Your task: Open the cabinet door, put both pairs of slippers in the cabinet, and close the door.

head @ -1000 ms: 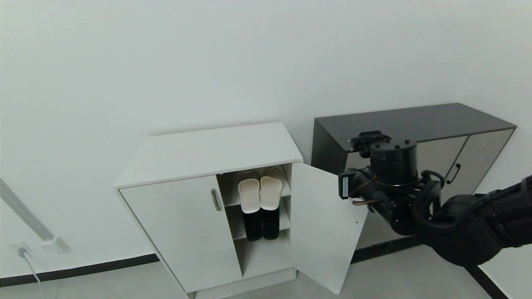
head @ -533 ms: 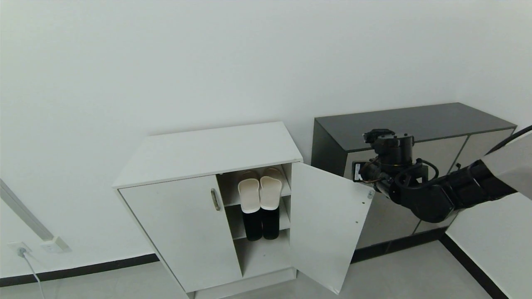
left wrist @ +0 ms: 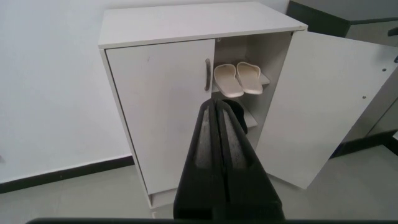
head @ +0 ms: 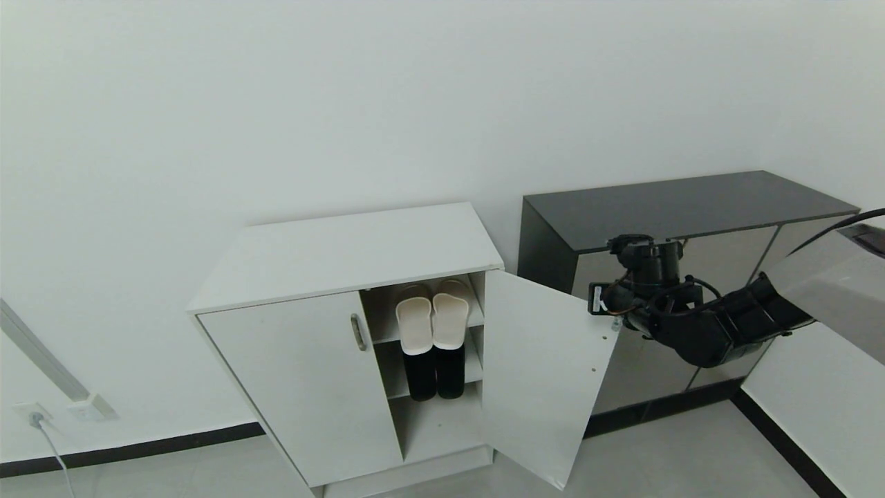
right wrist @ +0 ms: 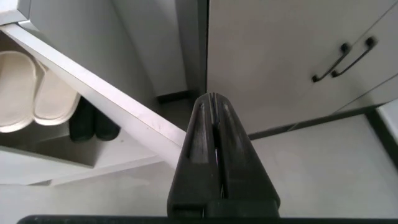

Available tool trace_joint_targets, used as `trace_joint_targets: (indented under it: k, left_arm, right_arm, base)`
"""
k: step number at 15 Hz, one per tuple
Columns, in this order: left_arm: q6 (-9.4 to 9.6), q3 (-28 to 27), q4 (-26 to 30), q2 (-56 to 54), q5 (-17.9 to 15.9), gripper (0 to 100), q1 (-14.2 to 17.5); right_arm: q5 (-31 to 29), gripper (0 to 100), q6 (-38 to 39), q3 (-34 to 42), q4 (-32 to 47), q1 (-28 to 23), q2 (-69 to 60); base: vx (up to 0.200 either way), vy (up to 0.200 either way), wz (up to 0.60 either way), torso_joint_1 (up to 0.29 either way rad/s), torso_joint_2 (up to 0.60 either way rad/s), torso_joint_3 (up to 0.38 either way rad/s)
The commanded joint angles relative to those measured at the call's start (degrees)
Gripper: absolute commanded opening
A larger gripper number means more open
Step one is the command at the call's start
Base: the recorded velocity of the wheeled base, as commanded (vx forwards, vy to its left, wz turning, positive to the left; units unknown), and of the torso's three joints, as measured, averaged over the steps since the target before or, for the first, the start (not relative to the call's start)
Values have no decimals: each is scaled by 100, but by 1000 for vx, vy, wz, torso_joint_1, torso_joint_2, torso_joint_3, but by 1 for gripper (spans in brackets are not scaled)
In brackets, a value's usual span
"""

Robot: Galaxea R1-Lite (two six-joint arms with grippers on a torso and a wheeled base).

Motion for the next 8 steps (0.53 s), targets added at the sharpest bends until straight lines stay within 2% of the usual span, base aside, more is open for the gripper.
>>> trace_joint_targets:
  k: [1, 8]
  left_arm:
    - [-8, 0, -1, 7, -2, 0, 0]
    - [-8, 0, -1, 7, -2, 0, 0]
  right_arm:
    - [11, 0, 12, -29, 78, -16, 46]
    - [11, 0, 12, -11, 228, 10, 64]
  base:
    - [0, 0, 0, 0, 0, 0]
    - [0, 0, 0, 0, 0, 0]
